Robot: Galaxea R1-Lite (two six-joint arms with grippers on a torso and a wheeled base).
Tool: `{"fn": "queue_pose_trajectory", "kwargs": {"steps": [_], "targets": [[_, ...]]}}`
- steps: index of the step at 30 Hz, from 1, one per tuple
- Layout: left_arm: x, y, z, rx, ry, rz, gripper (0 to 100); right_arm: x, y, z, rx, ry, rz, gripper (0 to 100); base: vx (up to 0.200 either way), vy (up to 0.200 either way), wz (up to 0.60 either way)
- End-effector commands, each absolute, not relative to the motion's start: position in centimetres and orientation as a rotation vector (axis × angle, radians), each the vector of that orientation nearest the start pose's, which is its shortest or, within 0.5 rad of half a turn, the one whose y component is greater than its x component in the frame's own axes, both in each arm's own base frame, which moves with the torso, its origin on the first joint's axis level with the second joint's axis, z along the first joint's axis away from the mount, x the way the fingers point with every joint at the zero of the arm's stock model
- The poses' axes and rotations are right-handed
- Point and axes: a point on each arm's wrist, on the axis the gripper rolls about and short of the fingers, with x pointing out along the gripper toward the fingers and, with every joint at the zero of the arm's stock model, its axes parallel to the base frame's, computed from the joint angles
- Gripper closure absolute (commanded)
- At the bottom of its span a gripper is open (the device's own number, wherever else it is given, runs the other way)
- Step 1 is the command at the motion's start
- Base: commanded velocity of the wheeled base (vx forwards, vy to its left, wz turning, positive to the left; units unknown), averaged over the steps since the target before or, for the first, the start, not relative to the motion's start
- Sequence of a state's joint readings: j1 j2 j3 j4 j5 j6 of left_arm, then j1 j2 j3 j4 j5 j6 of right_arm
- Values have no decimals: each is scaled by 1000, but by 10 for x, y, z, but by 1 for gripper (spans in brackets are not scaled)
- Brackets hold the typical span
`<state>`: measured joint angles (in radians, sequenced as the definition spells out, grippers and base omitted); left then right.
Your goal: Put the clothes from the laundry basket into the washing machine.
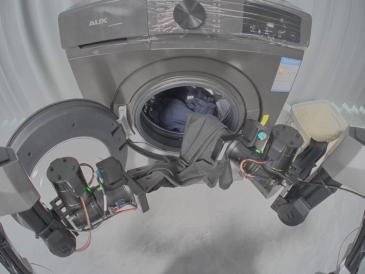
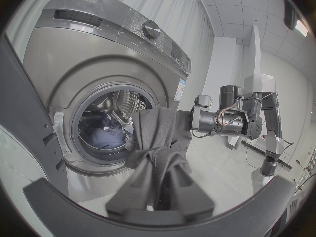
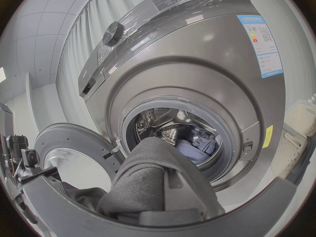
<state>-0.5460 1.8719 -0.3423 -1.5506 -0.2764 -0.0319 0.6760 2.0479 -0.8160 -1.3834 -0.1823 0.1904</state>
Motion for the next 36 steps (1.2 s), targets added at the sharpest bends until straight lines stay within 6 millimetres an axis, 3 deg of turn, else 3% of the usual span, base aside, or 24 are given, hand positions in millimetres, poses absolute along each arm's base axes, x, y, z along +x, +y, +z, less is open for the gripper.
{"fn": "queue_pose_trajectory", "kwargs": {"steps": [1, 14, 18, 24, 31, 36], "targets": [[230, -146, 110, -32, 25, -822, 0, 290, 226, 145, 249, -99, 503, 100, 0, 0, 0], [217, -138, 89, 31, 119, -878, 0, 310, 213, 158, 260, -142, 446, 100, 0, 0, 0], [209, -135, 82, 74, 145, -931, 0, 313, 213, 159, 266, -149, 441, 100, 0, 0, 0], [212, -136, 83, 84, 129, -929, 0, 309, 218, 156, 263, -137, 457, 100, 0, 0, 0], [220, -143, 80, 85, 122, -915, 0, 281, 255, 149, 260, -112, 579, 100, 0, 0, 0], [227, -148, 85, 72, 91, -892, 0, 274, 267, 143, 256, -97, 614, 100, 0, 0, 0]]}}
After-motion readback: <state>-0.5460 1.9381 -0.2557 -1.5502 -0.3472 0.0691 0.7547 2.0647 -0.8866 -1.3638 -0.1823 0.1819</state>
